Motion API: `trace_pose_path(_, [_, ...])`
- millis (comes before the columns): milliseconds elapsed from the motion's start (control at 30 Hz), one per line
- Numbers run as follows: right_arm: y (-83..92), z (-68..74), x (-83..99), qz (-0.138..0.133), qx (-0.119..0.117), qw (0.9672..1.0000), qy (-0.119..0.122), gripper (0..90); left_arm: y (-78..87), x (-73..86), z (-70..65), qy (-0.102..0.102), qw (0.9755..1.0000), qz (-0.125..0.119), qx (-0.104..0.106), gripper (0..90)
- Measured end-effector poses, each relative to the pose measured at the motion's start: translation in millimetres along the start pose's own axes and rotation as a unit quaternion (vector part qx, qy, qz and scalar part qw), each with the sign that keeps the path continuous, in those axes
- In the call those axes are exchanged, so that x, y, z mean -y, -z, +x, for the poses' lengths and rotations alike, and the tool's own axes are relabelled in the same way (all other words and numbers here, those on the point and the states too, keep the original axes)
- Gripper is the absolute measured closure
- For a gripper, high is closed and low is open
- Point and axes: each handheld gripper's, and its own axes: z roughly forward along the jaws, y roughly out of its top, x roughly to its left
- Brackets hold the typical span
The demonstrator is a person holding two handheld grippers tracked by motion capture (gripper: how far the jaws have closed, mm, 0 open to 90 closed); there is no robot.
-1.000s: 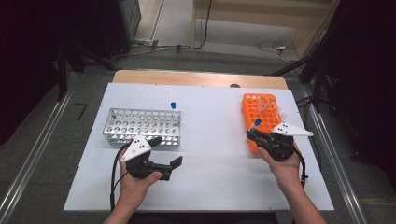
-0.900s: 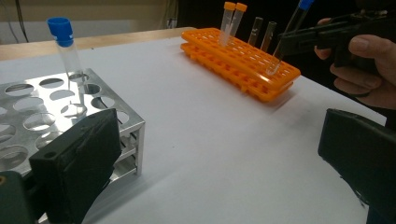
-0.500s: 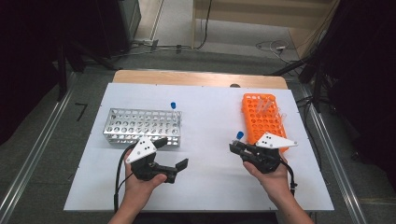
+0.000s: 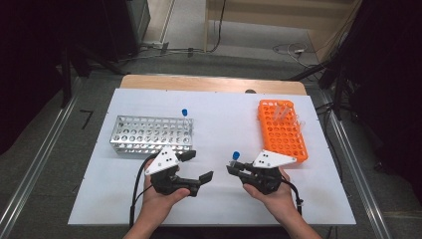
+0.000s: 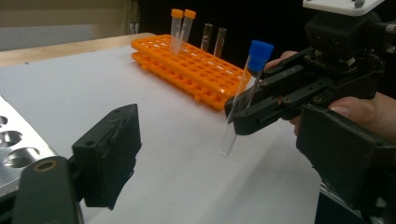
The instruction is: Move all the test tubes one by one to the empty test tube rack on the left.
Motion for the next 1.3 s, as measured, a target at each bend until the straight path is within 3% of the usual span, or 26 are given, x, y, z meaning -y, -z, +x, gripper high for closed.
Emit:
trace_pose_path(200, [-8.8, 13.3, -1.3, 0.009, -0.018, 0.9997, 0.013, 75.4, -8.6, -1.7, -6.9, -0.010, 0.9998, 0.010, 0.015, 35.1])
trace_pose_path(700, [-19.6, 33.5, -4.3, 0.022, -0.047, 0.9980, 0.035, 75.3, -20.3, 0.3, -17.9, -0.031, 0.9987, 0.031, 0.027, 65.9])
trace_pose_path(867, [-21.4, 35.4, -3.8, 0.029, -0.056, 0.9972, 0.041, 75.3, -21.5, 0.7, -19.2, -0.035, 0.9983, 0.033, 0.033, 72.8])
trace_pose_path(1167, [-21.4, 33.8, -3.3, 0.032, -0.062, 0.9969, 0.037, 74.7, -20.3, 0.7, -17.7, -0.042, 0.9982, 0.034, 0.023, 76.7])
trace_pose_path(1300, [-19.7, 31.8, -2.8, 0.030, -0.054, 0.9973, 0.041, 60.4, -18.4, -0.1, -15.3, -0.039, 0.9986, 0.029, 0.020, 76.8])
